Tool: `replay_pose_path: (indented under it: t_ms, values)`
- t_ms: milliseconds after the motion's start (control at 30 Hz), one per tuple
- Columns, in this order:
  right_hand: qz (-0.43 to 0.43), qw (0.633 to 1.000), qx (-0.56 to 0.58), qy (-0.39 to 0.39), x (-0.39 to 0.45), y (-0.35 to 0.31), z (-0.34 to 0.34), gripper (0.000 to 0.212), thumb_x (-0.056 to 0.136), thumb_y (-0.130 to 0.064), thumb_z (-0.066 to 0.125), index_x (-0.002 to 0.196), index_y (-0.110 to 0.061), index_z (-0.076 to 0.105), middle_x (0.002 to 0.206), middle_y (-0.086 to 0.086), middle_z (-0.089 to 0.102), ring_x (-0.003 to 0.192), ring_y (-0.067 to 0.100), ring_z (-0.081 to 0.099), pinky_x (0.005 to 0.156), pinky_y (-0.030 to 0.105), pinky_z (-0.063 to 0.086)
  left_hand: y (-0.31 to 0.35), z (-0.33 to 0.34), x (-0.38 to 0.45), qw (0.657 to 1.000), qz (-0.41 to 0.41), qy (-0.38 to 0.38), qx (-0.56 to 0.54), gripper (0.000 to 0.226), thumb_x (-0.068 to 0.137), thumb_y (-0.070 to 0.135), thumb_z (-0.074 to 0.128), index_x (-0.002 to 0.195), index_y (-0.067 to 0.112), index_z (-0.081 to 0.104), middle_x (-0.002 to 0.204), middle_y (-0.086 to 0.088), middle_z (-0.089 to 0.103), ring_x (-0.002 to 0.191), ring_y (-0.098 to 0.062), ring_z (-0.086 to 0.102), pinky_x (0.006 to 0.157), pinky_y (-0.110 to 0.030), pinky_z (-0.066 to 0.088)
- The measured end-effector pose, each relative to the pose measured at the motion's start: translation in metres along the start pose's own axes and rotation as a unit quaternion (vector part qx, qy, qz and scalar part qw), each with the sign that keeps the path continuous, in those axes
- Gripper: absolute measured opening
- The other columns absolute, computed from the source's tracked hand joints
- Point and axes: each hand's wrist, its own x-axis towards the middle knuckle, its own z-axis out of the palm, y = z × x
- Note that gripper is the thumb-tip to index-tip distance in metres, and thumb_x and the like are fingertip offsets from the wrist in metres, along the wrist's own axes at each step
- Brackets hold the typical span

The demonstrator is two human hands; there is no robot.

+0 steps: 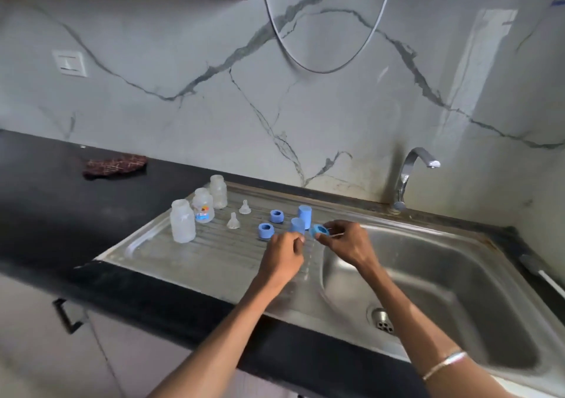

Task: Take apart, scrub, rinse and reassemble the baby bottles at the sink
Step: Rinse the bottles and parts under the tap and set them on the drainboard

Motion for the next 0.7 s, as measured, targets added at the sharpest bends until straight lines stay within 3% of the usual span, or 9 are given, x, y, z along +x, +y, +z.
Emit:
replay_pose_path:
  t_ms: [100, 200, 333, 433, 533, 700]
  values:
    - [-0.004, 0.999, -0.006, -0.044, -0.005, -0.026, 0.044, 0.041, 0.076, -0.042, 0.082, 0.109, -0.017, 0.074, 0.095, -0.005, 0.074, 0.085, 0.009, 0.068, 0.076, 0.021, 0.05, -0.034, -0.045, -0.013, 0.997, -0.033, 0.037, 0.051, 0.022, 0.092, 0.013, 0.049, 0.083, 0.014, 0.068, 0.073, -0.006, 0.066, 0.069, -0.027, 0.061, 0.067, -0.042, 0.054]
    - [-0.012, 0.997, -0.016, -0.074, -0.013, -0.044, 0.079, 0.036, 0.08, -0.035, 0.08, 0.109, -0.015, 0.074, 0.1, 0.0, 0.074, 0.09, 0.014, 0.067, 0.079, 0.023, 0.048, -0.058, -0.076, -0.02, 0.994, -0.054, 0.028, 0.091, 0.029, 0.092, 0.009, 0.05, 0.106, 0.019, 0.074, 0.096, -0.005, 0.074, 0.091, -0.026, 0.068, 0.082, -0.041, 0.056]
    - [-0.024, 0.997, -0.015, -0.069, -0.016, -0.054, 0.11, 0.032, 0.083, -0.027, 0.077, 0.108, -0.008, 0.071, 0.1, 0.005, 0.073, 0.087, 0.019, 0.069, 0.074, 0.021, 0.045, -0.077, -0.099, -0.022, 0.989, -0.076, 0.005, 0.126, 0.044, 0.093, 0.007, 0.047, 0.131, 0.021, 0.064, 0.12, -0.008, 0.069, 0.111, -0.025, 0.064, 0.095, -0.038, 0.053]
    - [-0.028, 0.996, -0.035, -0.072, -0.011, -0.056, 0.125, 0.035, 0.084, -0.025, 0.076, 0.112, -0.004, 0.07, 0.097, 0.008, 0.073, 0.086, 0.021, 0.068, 0.078, 0.025, 0.049, -0.089, -0.107, -0.018, 0.988, -0.097, 0.001, 0.124, 0.045, 0.093, 0.01, 0.047, 0.132, 0.023, 0.063, 0.123, -0.008, 0.068, 0.113, -0.023, 0.063, 0.098, -0.037, 0.052]
    - [-0.028, 0.995, -0.05, -0.08, -0.006, -0.054, 0.132, 0.038, 0.083, -0.025, 0.076, 0.117, -0.008, 0.07, 0.099, 0.005, 0.073, 0.088, 0.018, 0.066, 0.078, 0.022, 0.045, -0.092, -0.108, -0.015, 0.989, -0.09, 0.002, 0.12, 0.043, 0.095, 0.01, 0.048, 0.133, 0.022, 0.063, 0.127, -0.007, 0.066, 0.116, -0.023, 0.062, 0.099, -0.036, 0.051]
    - [-0.054, 0.992, -0.062, -0.093, -0.006, -0.051, 0.137, 0.046, 0.079, -0.031, 0.08, 0.12, -0.014, 0.068, 0.108, 0.004, 0.074, 0.095, 0.017, 0.069, 0.084, 0.026, 0.053, -0.096, -0.102, -0.014, 0.989, -0.069, 0.009, 0.127, 0.038, 0.096, 0.009, 0.05, 0.129, 0.019, 0.065, 0.126, -0.007, 0.067, 0.115, -0.023, 0.064, 0.095, -0.035, 0.053]
